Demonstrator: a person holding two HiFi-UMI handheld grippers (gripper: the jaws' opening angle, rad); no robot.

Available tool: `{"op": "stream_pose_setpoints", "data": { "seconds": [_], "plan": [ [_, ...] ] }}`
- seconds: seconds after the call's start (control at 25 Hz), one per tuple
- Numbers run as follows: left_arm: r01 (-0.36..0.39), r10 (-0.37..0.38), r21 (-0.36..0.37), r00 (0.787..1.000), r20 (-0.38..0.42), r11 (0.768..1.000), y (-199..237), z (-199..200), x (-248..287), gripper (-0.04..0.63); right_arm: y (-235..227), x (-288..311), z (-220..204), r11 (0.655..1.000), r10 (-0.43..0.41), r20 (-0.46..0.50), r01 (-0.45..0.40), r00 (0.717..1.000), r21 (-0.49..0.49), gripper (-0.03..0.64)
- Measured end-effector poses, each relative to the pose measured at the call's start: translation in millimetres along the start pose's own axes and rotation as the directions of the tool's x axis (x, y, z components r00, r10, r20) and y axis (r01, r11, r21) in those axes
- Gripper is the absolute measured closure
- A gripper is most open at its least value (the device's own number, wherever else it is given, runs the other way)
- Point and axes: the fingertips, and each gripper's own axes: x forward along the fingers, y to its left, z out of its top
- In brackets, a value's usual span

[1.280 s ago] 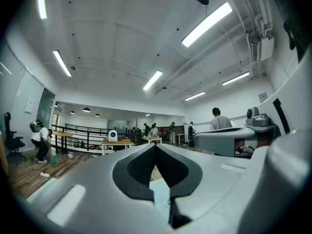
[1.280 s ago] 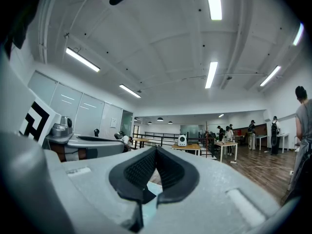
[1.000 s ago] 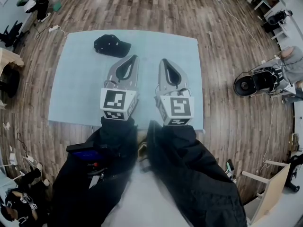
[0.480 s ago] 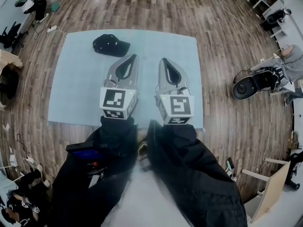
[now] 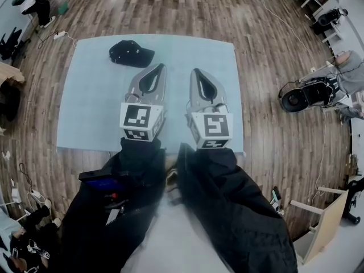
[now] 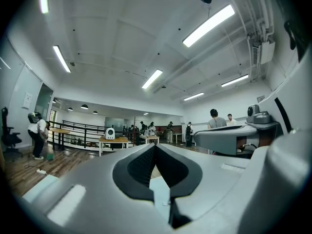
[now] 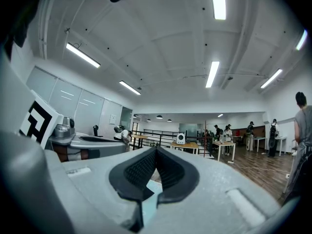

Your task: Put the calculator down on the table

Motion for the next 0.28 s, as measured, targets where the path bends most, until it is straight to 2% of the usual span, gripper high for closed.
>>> {"op": "stream_pose_setpoints", "data": {
  "seconds": [0.28],
  "plan": [
    [0.036,-0.036,-0.002,0.999,-0.005,0.999,-10.0,-1.5,5.2,0.598,-6.7,-4.0,-0.1,1.000,-0.024,-0.005,0.024,1.000,-0.004,0.617]
  ]
}}
